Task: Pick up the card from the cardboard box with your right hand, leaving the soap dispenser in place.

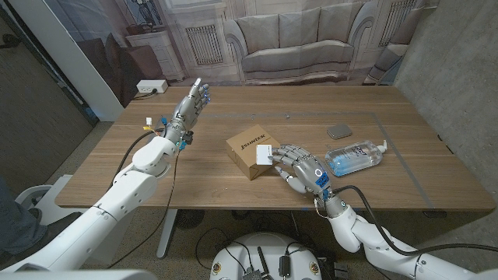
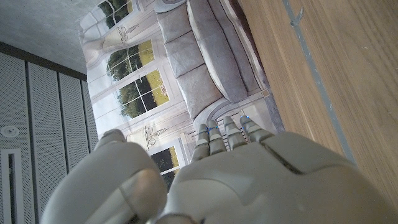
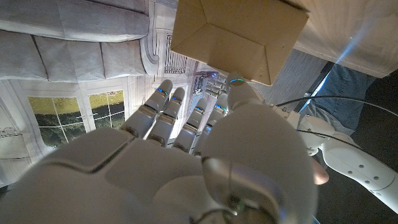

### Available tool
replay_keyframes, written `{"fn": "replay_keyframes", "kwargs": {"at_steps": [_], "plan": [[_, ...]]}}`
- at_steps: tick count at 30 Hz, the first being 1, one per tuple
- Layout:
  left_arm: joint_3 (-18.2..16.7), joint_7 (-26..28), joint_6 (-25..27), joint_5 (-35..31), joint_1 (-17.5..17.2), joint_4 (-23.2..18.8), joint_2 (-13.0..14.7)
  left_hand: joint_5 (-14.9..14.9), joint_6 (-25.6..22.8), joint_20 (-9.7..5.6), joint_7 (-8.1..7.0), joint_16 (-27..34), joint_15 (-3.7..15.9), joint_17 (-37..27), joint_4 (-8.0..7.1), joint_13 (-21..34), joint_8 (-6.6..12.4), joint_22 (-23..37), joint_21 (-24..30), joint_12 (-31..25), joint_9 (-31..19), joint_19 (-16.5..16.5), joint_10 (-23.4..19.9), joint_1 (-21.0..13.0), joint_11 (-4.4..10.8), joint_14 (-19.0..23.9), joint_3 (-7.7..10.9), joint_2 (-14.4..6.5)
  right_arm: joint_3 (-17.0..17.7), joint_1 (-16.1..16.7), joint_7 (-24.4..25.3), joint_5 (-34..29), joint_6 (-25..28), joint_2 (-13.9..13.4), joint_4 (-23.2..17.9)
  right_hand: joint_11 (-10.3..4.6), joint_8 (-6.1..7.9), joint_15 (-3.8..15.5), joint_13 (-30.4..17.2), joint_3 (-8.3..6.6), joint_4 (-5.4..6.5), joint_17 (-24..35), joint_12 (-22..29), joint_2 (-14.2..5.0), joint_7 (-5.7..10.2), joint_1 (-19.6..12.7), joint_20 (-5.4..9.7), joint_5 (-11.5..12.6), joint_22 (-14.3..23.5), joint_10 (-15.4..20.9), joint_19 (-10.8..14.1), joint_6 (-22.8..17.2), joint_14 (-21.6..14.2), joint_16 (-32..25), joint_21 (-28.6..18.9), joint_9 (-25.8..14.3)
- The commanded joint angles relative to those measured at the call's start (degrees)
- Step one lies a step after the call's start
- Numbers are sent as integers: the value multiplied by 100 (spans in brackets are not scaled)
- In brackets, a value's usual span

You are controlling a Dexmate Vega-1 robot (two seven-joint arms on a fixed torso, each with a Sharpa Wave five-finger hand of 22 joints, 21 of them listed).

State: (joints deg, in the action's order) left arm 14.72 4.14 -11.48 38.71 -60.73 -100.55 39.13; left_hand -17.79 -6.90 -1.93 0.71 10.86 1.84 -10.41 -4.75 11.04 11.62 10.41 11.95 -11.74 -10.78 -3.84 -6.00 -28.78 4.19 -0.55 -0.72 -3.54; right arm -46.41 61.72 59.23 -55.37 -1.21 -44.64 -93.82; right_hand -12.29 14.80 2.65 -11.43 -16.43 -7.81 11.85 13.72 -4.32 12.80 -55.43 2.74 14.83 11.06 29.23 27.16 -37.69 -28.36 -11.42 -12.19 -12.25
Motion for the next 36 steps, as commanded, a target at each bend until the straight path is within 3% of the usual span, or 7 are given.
{"fn": "replay_keyframes", "kwargs": {"at_steps": [1,20,36], "plan": [[-21,93,-18,-51,-125,-137,21,4,-21,-304,-34,-7,16,-10,-10,14,-1,17,-18,-14,-15,-53,-14,-13,24,33,-14,-41,-16,-22,-40,-55,-15,-43,7,-2,-7,810,-17,-13,25,9,-9,4,8,5,473,-23,24,-23,-23,-62,42,18,-40,-2],[-113,194,13,-71,-279,-311,89,8,-43,-299,-34,-6,17,-10,-11,14,7,17,-18,-6,-15,-57,3,-21,20,37,-30,-52,-127,-177,-21,-124,5,63,227,8,-160,712,-8,74,46,8,-92,90,0,74,385,-64,24,-221,-120,187,177,51,-14,27],[-79,91,-14,-41,-225,-223,54,11,-29,-298,-39,-8,24,-10,-10,14,0,17,-17,-16,-15,-58,-22,-29,19,33,-43,-60,-186,-280,-51,-140,24,110,259,11,-183,701,-8,86,61,11,-97,82,3,92,374,-65,25,-239,-125,221,171,39,-17,29]]}}
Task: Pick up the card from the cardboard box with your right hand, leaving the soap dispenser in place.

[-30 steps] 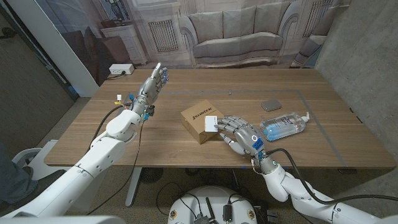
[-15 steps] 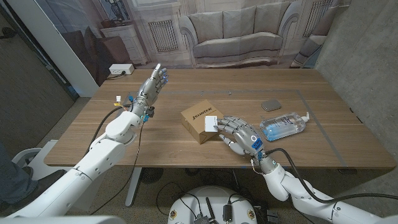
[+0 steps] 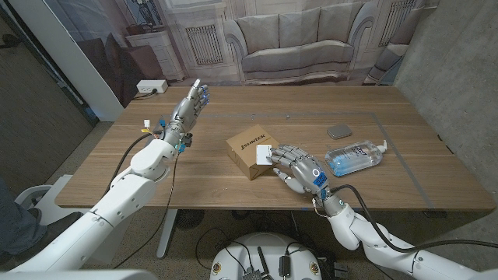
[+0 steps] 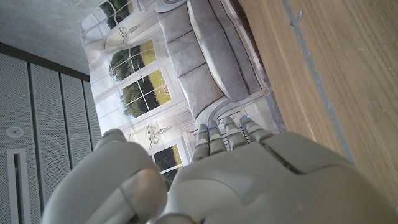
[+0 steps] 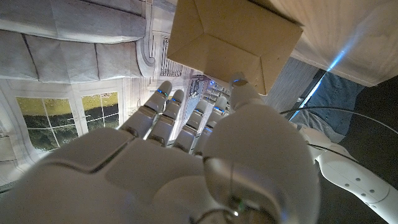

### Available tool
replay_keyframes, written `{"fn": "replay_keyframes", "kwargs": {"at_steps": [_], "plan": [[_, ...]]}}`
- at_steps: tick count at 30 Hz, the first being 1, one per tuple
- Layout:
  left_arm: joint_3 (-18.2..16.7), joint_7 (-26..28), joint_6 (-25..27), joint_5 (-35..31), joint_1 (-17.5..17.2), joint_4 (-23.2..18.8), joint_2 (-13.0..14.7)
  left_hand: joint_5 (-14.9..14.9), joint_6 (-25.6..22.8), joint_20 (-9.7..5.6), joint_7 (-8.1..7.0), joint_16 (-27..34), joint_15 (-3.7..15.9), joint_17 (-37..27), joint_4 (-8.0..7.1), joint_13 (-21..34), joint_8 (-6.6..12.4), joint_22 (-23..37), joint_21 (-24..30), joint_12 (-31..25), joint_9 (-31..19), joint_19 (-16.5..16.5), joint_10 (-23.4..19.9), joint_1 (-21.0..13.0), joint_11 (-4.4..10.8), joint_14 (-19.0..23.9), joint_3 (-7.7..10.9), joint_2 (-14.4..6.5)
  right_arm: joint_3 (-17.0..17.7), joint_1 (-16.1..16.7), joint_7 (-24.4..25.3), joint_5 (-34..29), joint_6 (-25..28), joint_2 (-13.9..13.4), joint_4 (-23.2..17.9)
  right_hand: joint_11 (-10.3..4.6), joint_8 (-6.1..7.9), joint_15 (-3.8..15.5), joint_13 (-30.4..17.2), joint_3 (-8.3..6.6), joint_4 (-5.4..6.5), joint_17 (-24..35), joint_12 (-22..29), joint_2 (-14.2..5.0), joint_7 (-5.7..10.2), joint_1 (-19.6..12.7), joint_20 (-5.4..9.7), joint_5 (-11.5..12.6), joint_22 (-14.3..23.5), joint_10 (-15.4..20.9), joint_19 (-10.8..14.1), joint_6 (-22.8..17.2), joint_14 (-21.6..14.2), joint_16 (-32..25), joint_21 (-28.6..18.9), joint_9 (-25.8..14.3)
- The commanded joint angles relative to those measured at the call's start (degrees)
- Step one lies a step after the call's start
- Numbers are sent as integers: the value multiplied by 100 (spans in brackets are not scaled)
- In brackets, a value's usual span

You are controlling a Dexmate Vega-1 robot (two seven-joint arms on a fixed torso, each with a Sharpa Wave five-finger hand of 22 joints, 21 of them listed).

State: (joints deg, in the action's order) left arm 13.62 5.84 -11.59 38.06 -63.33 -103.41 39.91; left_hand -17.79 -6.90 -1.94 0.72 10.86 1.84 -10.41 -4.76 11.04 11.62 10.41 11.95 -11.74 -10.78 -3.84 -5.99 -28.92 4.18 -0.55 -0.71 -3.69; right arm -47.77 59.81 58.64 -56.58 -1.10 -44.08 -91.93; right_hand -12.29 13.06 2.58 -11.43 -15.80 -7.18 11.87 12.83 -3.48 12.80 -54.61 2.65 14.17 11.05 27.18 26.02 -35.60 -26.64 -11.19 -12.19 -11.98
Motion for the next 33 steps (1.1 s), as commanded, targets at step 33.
{"fn": "replay_keyframes", "kwargs": {"at_steps": [33], "plan": [[-35,137,85,-38,-133,-133,32,15,-33,-297,-32,-25,45,-10,-8,15,2,17,-19,-12,-16,-68,-13,-31,3,-32,-72,-58,-209,-337,8,114,-264,175,407,14,5,702,-12,32,60,18,13,-94,4,72,370,-17,27,-6,-1,-68,-27,-11,-32,-4]]}}
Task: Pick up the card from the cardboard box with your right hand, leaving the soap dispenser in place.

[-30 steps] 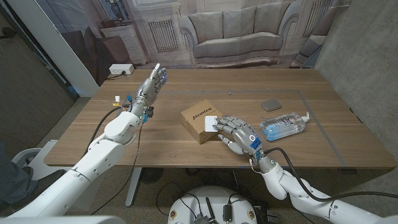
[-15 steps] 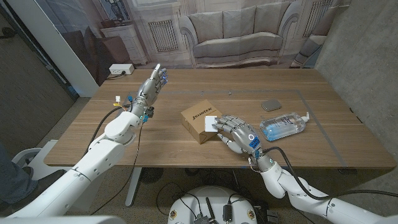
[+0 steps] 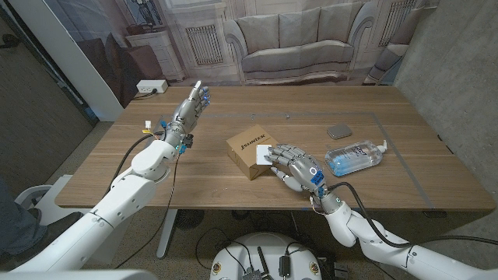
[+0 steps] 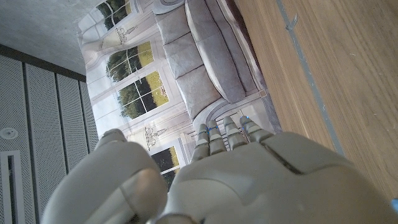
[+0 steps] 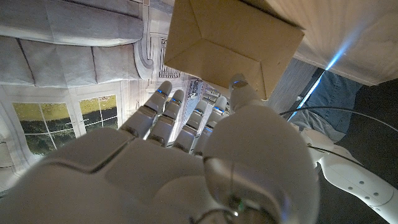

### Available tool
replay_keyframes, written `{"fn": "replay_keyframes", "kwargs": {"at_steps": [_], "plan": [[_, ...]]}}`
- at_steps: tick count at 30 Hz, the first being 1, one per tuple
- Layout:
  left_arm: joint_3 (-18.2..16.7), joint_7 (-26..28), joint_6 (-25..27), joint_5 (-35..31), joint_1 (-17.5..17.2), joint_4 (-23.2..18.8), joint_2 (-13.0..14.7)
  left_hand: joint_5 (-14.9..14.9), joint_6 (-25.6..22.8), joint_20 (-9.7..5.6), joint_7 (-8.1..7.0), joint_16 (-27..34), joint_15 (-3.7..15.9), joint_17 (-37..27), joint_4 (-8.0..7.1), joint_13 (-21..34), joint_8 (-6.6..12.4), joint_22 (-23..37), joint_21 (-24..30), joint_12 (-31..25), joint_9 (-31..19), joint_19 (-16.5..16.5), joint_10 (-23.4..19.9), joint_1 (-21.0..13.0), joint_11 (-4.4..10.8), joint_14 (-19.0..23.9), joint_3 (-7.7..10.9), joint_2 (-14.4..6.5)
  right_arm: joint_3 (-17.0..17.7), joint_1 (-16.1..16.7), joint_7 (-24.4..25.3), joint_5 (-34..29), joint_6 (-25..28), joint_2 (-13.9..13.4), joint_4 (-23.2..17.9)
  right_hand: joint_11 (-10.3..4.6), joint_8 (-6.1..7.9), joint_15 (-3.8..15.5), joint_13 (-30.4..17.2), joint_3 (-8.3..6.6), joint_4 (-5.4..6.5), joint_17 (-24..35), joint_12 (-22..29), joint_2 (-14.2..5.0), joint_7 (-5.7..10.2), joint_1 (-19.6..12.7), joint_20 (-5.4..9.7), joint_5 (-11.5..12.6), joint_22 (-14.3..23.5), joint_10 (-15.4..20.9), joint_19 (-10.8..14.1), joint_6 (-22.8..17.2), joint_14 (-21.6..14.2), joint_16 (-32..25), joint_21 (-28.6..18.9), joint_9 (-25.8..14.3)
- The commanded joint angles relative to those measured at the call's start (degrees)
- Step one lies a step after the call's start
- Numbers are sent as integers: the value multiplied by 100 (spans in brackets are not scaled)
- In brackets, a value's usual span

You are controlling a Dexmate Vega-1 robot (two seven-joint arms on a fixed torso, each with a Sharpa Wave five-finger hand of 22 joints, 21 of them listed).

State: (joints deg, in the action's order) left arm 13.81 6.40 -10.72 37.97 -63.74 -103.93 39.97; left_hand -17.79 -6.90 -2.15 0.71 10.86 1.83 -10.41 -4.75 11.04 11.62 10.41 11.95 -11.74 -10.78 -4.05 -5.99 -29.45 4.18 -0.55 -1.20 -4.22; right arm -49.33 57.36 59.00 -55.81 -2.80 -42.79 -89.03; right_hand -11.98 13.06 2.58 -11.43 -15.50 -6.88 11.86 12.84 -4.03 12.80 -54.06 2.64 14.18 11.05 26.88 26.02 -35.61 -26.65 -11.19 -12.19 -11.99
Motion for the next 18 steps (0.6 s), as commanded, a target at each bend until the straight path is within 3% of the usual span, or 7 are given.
{"fn": "replay_keyframes", "kwargs": {"at_steps": [1,9,13,18], "plan": [[-57,82,-7,-27,-95,-79,22,15,-33,-276,-34,-24,45,-11,-9,15,1,17,-19,-12,-16,-47,-15,22,8,-31,-24,-5,-56,-98,-32,38,-92,52,125,-17,6,706,-13,1,35,22,15,-49,4,22,375,-18,27,28,-3,-73,-26,-12,-32,-3],[-22,45,-22,-23,-22,18,-30,16,-36,-277,-35,-18,44,-11,-8,15,2,17,-15,-15,-16,-39,-20,18,13,-21,-30,-8,-66,-146,-19,53,-94,75,181,-20,35,733,-18,5,65,23,37,-98,2,55,373,-36,29,69,6,-164,-73,-31,-40,-10],[0,24,-4,-18,26,61,-43,17,-37,-278,-32,-17,44,-11,-8,15,3,17,-15,-14,-16,-38,-18,17,13,-21,-33,-9,-67,-159,7,68,-88,90,209,-22,180,755,-21,19,69,3,68,-133,2,74,382,-81,32,133,17,-523,-105,-25,-54,-63],[15,2,-8,-9,65,108,-60,18,-40,-278,-32,-14,39,-11,-8,15,4,17,-14,-14,-16,-38,-18,14,34,-17,-39,-12,-65,-168,46,87,-97,97,211,-24,236,770,-21,32,81,3,79,-150,3,97,388,-101,32,161,35,-664,-141,-36,-64,-83]]}}
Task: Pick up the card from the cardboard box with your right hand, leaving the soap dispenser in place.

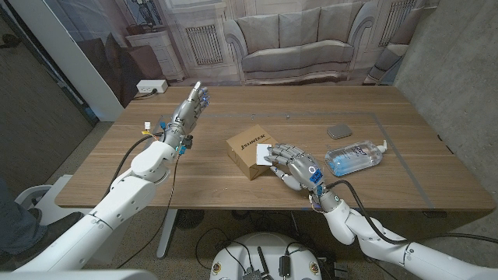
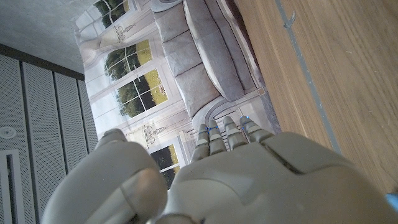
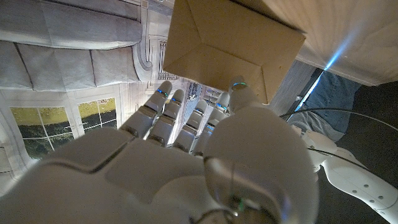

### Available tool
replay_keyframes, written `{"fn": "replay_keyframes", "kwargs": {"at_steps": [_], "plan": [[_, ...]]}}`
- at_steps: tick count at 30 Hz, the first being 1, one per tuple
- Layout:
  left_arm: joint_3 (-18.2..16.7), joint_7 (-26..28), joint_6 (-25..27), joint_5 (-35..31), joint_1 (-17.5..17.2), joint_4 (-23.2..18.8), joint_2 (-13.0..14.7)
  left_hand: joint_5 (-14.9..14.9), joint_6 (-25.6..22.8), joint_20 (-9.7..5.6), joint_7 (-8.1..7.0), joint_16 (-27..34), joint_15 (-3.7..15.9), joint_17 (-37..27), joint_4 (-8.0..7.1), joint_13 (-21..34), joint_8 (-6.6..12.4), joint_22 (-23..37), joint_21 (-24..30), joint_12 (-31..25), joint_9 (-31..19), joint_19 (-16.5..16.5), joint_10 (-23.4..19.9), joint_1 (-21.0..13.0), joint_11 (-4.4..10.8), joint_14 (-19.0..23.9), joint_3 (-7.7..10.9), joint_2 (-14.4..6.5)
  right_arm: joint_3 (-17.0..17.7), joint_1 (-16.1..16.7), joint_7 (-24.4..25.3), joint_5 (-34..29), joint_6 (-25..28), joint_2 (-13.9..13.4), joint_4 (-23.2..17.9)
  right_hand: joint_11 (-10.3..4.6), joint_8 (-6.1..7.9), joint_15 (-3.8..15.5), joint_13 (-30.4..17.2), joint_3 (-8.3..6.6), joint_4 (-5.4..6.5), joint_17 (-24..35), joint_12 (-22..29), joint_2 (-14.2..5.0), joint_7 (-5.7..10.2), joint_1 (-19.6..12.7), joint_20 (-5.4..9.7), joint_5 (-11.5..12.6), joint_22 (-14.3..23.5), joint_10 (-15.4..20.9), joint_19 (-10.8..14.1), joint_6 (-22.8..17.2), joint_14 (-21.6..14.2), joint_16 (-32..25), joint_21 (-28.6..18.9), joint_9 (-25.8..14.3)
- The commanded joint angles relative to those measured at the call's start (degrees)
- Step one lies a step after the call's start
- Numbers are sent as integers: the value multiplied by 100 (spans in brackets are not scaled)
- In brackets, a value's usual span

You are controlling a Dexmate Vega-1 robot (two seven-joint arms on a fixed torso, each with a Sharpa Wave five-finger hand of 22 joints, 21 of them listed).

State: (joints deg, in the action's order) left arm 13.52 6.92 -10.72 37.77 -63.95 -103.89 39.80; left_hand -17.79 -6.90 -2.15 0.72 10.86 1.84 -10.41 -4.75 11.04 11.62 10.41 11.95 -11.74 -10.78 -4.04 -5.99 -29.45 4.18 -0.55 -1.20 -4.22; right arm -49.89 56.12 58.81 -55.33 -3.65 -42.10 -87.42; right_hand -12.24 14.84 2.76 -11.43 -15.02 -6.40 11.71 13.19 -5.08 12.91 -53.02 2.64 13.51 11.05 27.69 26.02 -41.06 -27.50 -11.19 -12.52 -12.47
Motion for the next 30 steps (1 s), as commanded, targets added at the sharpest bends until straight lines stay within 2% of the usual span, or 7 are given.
{"fn": "replay_keyframes", "kwargs": {"at_steps": [1,30], "plan": [[47,-55,-18,13,92,117,-51,18,-38,-278,-31,-15,38,-11,-8,16,3,17,-15,-14,-16,-39,-20,13,33,-18,-40,-13,-7,-45,66,40,-7,27,46,2,77,755,-20,-12,42,19,47,-57,-7,5,392,-40,33,90,33,-166,-67,-41,-32,-41],[88,-199,-182,94,181,398,-156,21,-39,-278,-31,-10,39,-11,-9,16,2,17,-16,-17,-16,-45,-28,3,32,-15,-65,-22,134,18,173,97,-83,-42,-210,-1,192,769,-26,44,160,43,112,-206,-4,166,416,-131,42,268,40,-573,-195,-80,-48,-40]]}}
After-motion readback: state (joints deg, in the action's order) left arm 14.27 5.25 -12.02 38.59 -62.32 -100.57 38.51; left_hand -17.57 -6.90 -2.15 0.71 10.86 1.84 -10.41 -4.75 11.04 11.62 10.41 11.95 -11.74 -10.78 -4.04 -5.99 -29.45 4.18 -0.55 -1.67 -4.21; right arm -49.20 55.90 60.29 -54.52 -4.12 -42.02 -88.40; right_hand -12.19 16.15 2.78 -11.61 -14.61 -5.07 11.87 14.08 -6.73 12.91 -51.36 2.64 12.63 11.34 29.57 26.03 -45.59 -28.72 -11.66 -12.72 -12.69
